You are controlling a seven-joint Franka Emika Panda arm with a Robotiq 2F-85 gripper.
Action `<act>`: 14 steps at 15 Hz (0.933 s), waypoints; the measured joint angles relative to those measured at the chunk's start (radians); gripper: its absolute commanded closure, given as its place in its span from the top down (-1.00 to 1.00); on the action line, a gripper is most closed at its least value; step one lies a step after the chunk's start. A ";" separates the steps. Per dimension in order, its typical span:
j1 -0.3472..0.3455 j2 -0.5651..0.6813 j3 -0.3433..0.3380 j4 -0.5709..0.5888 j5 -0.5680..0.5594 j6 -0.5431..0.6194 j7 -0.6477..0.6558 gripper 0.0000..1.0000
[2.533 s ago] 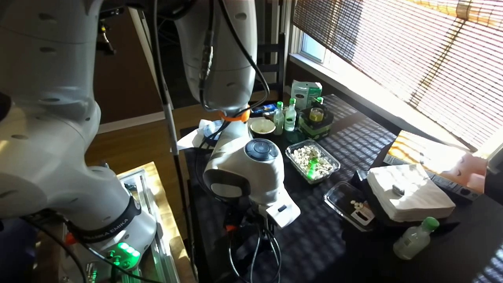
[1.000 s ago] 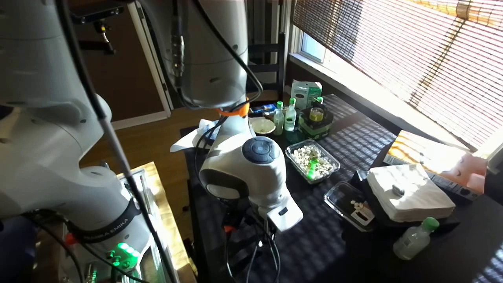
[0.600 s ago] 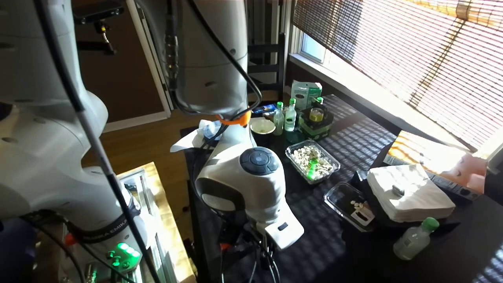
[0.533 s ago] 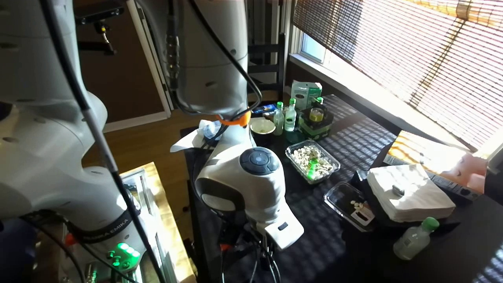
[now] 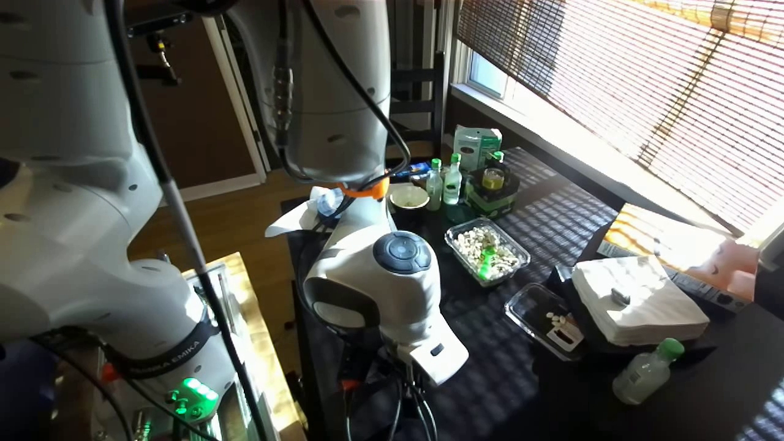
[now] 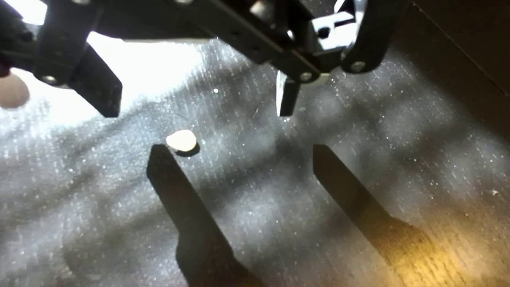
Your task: Pick up the white objects from the black tablecloth and place them inside the white bowl on the left.
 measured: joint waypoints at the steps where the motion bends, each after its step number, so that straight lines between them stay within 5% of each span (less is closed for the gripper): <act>1: 0.000 0.003 0.000 0.000 0.000 0.000 -0.002 1.00; 5: 0.002 0.020 0.000 0.000 0.000 0.000 -0.008 0.82; 7: 0.002 0.027 0.001 0.000 0.000 0.000 -0.010 0.39; 14: -0.003 0.026 0.021 0.000 0.005 0.001 -0.010 -0.60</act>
